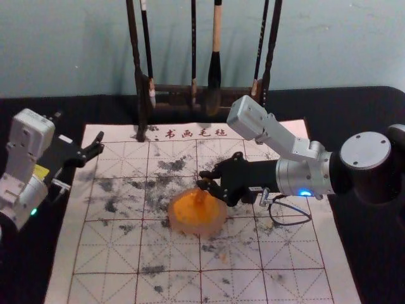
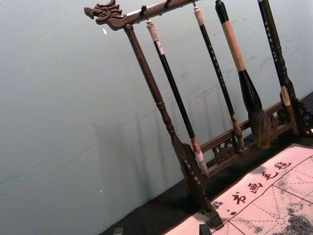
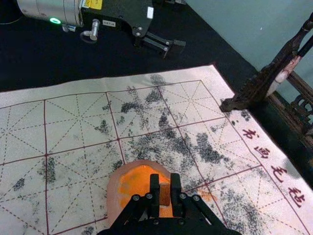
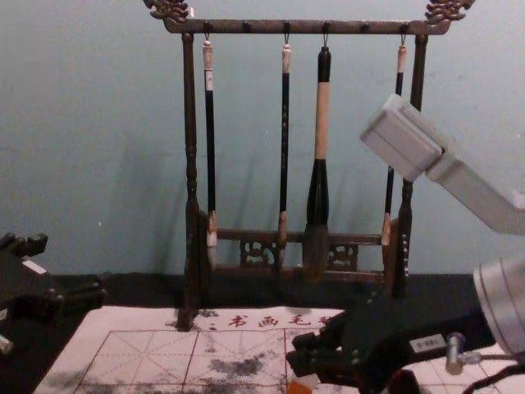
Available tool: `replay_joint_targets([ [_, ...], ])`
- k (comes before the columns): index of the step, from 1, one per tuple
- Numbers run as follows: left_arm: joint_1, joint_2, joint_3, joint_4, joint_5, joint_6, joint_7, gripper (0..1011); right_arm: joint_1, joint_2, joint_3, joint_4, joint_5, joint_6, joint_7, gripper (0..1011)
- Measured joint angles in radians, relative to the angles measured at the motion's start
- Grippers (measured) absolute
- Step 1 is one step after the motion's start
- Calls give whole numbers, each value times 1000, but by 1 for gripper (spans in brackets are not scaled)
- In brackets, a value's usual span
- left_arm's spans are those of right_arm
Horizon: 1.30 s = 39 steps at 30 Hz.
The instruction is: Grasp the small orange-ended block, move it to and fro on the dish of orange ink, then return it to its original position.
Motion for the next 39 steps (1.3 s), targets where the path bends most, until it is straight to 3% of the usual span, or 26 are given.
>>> replay_joint_targets([
  [23,0,0,0,0,0,0,0,1001,-5,13,5,-10,-4,-1,1,132],
  [39,0,0,0,0,0,0,0,1001,-25,52,11,-40,3,-14,22,132],
])
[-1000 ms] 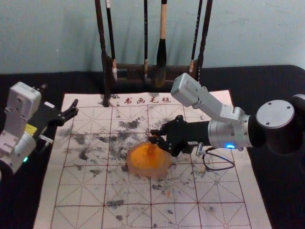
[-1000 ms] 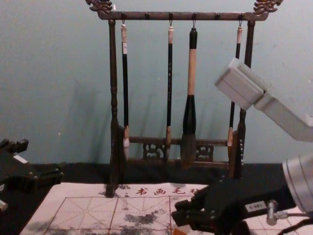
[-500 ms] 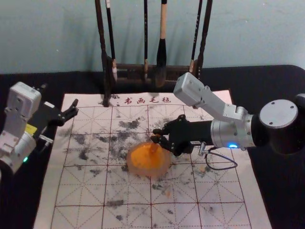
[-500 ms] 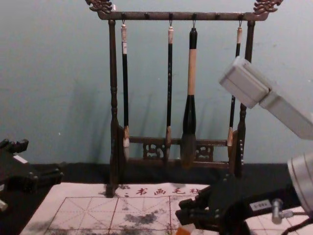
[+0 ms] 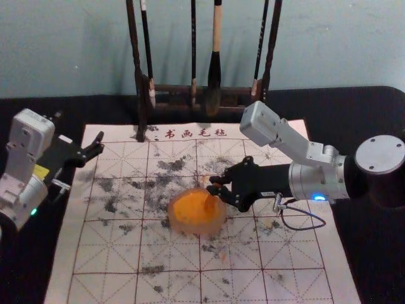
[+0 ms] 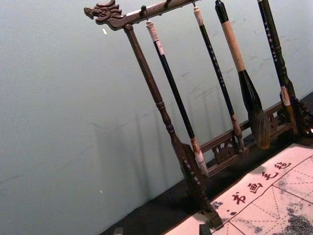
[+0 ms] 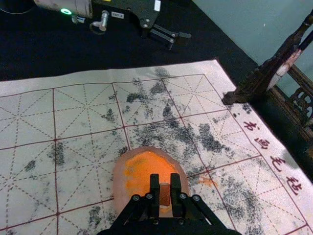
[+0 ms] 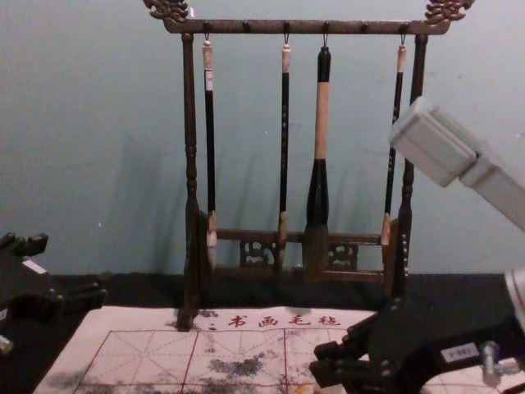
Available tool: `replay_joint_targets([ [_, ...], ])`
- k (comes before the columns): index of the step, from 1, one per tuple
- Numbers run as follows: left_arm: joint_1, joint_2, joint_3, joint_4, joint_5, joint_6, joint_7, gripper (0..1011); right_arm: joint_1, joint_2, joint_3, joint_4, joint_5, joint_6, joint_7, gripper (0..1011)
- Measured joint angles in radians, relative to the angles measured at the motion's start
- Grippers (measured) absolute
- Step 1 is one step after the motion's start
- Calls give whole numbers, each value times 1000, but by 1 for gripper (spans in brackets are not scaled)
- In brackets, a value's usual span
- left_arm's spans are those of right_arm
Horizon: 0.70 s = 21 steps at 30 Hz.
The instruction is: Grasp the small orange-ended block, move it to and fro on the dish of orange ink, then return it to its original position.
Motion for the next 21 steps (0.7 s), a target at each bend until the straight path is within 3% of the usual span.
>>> replay_joint_targets([
  [10,0,0,0,0,0,0,0,1001,-14,20,-5,-27,9,-9,14,132],
  [21,0,0,0,0,0,0,0,1001,-15,15,-18,-33,8,-7,16,132],
])
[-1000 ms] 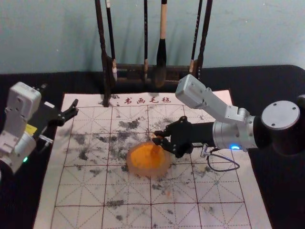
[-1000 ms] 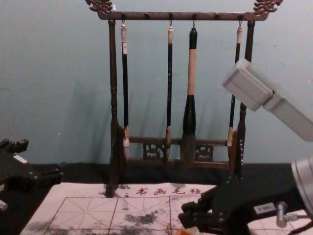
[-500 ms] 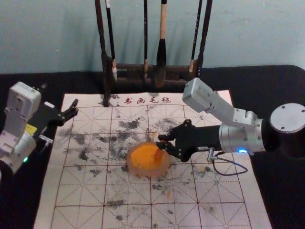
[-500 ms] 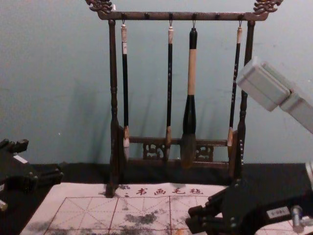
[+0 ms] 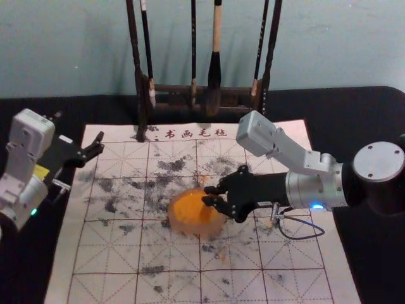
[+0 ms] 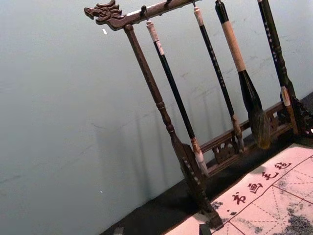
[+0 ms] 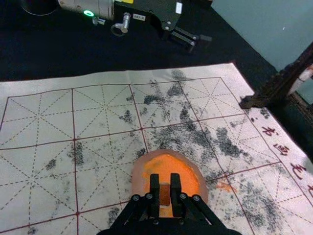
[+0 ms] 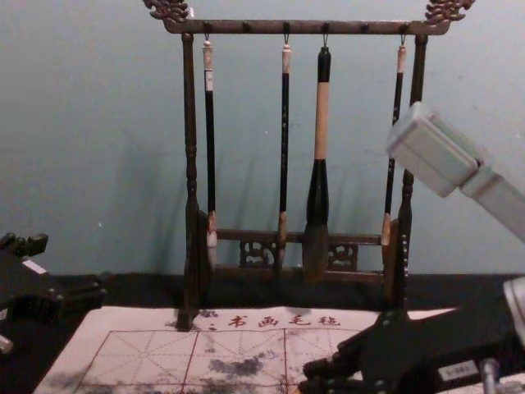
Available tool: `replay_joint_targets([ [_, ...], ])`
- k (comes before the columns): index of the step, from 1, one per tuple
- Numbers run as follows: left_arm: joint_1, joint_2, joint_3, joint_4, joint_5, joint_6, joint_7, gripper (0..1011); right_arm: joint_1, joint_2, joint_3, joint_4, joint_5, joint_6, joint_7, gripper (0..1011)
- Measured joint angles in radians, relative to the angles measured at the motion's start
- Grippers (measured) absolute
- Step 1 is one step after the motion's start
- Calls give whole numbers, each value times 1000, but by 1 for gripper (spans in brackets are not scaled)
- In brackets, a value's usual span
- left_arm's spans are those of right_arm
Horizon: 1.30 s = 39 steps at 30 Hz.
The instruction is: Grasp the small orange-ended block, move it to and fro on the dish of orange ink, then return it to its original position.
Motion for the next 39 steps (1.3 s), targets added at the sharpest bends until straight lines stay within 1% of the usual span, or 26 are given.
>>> replay_joint_targets([
  [12,0,0,0,0,0,0,0,1001,10,-23,-17,2,5,14,2,132],
  [20,0,0,0,0,0,0,0,1001,26,-48,-29,25,2,20,-5,132],
  [28,0,0,0,0,0,0,0,1001,42,-72,-32,54,-2,25,-14,132],
  [39,0,0,0,0,0,0,0,1001,56,-93,-35,82,-9,27,-23,132],
])
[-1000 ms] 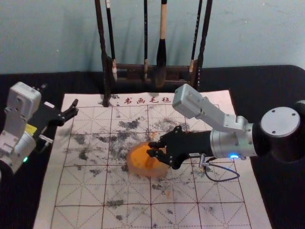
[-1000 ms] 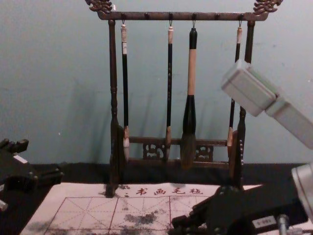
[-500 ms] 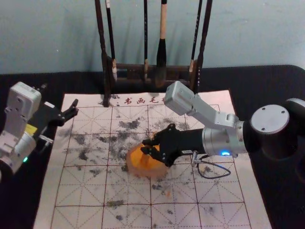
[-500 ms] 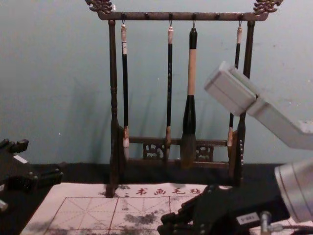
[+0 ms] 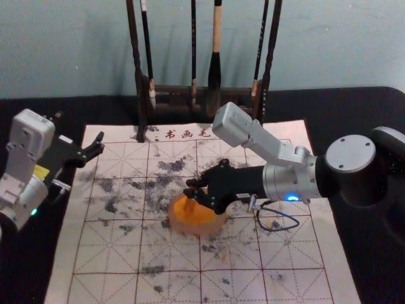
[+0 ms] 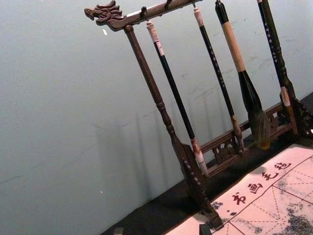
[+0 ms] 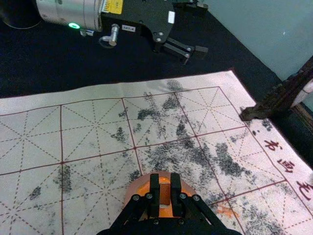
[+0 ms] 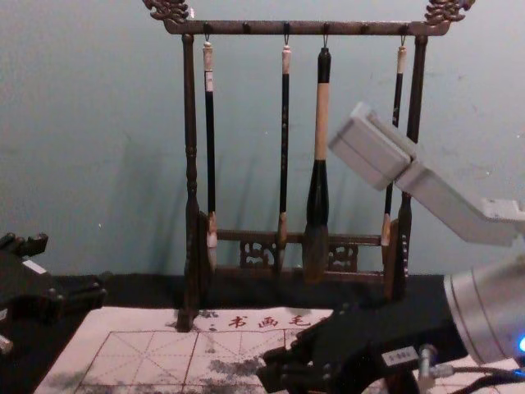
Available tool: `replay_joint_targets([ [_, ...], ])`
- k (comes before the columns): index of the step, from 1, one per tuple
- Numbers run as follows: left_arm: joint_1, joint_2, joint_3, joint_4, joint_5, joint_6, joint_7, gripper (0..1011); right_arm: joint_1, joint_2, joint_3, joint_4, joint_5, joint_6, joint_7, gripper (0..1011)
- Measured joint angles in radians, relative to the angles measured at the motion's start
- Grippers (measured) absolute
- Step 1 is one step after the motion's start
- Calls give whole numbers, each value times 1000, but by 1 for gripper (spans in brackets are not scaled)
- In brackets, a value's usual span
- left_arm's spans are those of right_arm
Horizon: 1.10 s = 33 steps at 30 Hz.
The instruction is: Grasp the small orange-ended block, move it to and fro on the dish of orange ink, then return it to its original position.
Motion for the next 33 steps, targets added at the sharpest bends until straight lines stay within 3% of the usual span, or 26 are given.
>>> replay_joint_targets([
  [33,0,0,0,0,0,0,0,1002,7,0,35,21,-4,-1,-19,132],
])
